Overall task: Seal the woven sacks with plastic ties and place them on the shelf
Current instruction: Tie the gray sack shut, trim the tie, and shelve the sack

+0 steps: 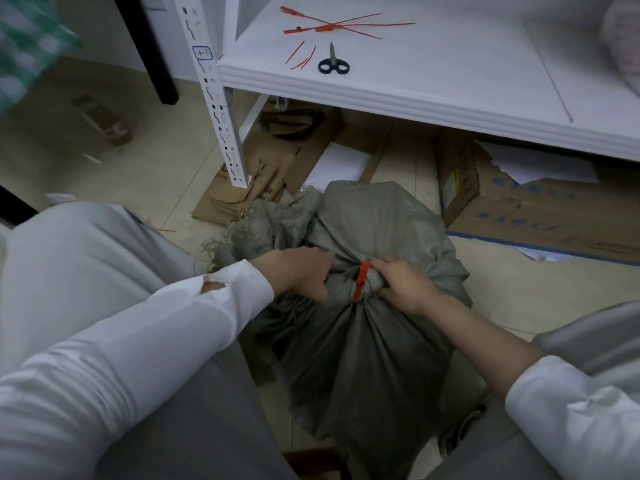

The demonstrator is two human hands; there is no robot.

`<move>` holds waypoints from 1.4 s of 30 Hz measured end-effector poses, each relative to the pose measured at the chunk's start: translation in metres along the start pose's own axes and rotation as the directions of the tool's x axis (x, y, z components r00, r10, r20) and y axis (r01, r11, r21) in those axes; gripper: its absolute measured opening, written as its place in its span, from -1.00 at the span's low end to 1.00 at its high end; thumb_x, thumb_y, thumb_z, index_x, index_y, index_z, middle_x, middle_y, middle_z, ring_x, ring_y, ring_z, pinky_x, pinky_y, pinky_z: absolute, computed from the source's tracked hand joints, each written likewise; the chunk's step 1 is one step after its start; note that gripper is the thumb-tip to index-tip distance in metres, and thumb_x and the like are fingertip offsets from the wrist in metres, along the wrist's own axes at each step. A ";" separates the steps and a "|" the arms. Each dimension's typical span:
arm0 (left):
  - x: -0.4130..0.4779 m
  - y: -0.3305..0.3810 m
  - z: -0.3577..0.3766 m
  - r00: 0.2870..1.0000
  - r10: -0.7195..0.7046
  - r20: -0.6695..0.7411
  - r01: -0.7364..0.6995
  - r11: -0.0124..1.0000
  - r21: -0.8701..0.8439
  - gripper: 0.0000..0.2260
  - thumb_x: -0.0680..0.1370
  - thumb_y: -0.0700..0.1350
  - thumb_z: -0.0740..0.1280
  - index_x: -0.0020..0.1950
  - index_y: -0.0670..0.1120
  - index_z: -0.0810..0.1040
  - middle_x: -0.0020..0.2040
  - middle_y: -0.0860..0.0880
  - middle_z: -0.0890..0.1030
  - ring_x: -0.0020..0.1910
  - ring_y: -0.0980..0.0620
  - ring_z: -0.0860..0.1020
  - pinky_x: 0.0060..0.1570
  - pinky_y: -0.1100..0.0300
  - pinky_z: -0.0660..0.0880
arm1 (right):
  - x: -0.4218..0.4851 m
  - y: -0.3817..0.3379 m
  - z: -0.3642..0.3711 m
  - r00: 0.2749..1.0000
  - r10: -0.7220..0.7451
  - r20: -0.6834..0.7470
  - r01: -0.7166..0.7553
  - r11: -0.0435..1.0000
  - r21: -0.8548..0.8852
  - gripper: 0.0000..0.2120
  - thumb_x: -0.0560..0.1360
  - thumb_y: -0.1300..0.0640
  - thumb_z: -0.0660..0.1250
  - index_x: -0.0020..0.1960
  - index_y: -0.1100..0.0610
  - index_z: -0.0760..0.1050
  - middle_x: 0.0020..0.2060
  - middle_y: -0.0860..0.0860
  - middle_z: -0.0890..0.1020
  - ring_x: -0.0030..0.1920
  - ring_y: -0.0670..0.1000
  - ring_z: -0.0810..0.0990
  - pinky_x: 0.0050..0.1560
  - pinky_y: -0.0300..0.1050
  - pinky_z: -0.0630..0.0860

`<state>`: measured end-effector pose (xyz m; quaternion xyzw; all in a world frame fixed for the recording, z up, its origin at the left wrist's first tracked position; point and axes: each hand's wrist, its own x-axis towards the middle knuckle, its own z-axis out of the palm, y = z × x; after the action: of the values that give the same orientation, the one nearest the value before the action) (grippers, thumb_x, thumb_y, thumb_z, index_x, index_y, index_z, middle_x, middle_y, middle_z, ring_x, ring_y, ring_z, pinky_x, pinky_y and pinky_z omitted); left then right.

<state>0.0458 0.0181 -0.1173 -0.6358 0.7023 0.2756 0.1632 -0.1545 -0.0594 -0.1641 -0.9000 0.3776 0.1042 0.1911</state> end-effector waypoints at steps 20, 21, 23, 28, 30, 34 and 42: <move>-0.038 0.042 0.024 0.948 0.037 -0.317 -0.020 0.998 0.055 0.12 0.31 0.22 0.51 0.58 0.01 -0.22 0.21 -0.15 0.55 0.13 -0.17 0.55 0.02 0.04 0.52 | -0.086 -0.021 -0.040 0.886 -0.348 -0.308 0.340 0.937 -0.080 -0.70 0.36 0.33 0.26 0.01 0.02 0.41 -0.02 -0.04 0.55 0.06 0.01 0.51 0.04 -0.02 0.47; -0.041 0.046 0.022 0.939 0.030 -0.344 -0.005 0.997 0.073 0.03 0.35 0.18 0.48 0.58 0.00 -0.14 0.19 -0.15 0.55 0.12 -0.18 0.55 -0.02 0.06 0.49 | -0.090 -0.023 -0.043 0.876 -0.357 -0.325 0.339 0.934 -0.112 -0.70 0.37 0.33 0.25 0.02 0.02 0.42 -0.01 -0.04 0.55 0.08 0.01 0.51 0.06 -0.02 0.46; -0.048 0.053 0.016 0.914 0.017 -0.404 0.037 0.992 0.124 -0.16 0.40 0.06 0.42 0.55 -0.02 0.02 0.14 -0.15 0.55 0.08 -0.18 0.56 -0.12 0.09 0.44 | -0.095 -0.025 -0.051 0.861 -0.362 -0.357 0.322 0.932 -0.169 -0.71 0.39 0.31 0.25 0.04 0.02 0.43 0.01 -0.05 0.55 0.11 0.00 0.49 0.09 -0.02 0.43; -0.063 0.063 0.004 0.848 0.032 -0.528 0.111 0.965 0.237 -0.29 0.43 -0.01 0.35 0.50 -0.04 0.11 0.10 -0.15 0.56 0.05 -0.21 0.56 -0.15 0.07 0.44 | -0.110 -0.032 -0.066 0.803 -0.387 -0.454 0.316 0.921 -0.227 -0.72 0.41 0.30 0.23 0.07 0.08 0.49 0.03 0.02 0.57 0.10 0.07 0.53 0.15 0.07 0.43; -0.069 0.066 0.001 0.800 0.033 -0.599 0.104 0.976 0.193 -0.23 0.44 -0.01 0.33 0.55 -0.04 0.01 0.10 -0.13 0.57 0.04 -0.22 0.56 -0.13 0.05 0.45 | -0.116 -0.032 -0.073 0.768 -0.387 -0.510 0.315 0.922 -0.225 -0.70 0.38 0.33 0.24 0.06 0.09 0.49 0.02 0.02 0.57 0.08 0.08 0.54 0.17 0.09 0.44; -0.078 0.074 -0.011 0.754 0.043 -0.656 0.009 0.997 0.075 -0.05 0.43 0.05 0.36 0.57 0.06 -0.28 0.00 -0.15 0.60 -0.06 -0.22 0.57 -0.20 0.09 0.38 | -0.127 -0.036 -0.089 0.668 -0.438 -0.602 0.320 0.899 -0.298 -0.64 0.34 0.24 0.08 0.03 0.12 0.54 0.02 0.03 0.60 0.09 0.07 0.56 0.23 0.12 0.41; -0.074 0.099 -0.033 0.758 0.102 -0.645 0.059 0.973 0.223 -0.35 0.42 -0.02 0.36 0.44 0.02 0.14 0.06 -0.14 0.58 0.01 -0.25 0.55 -0.22 0.07 0.40 | -0.142 -0.021 -0.098 0.653 -0.423 -0.628 0.234 0.902 -0.363 -0.63 0.36 0.20 0.05 0.02 0.14 0.55 -0.04 0.04 0.61 0.02 0.10 0.59 0.29 0.14 0.38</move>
<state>-0.0377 0.0618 -0.0308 -0.6605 0.7492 -0.0442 -0.0222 -0.2337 0.0035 -0.0231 -0.9423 0.2343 -0.2307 -0.0635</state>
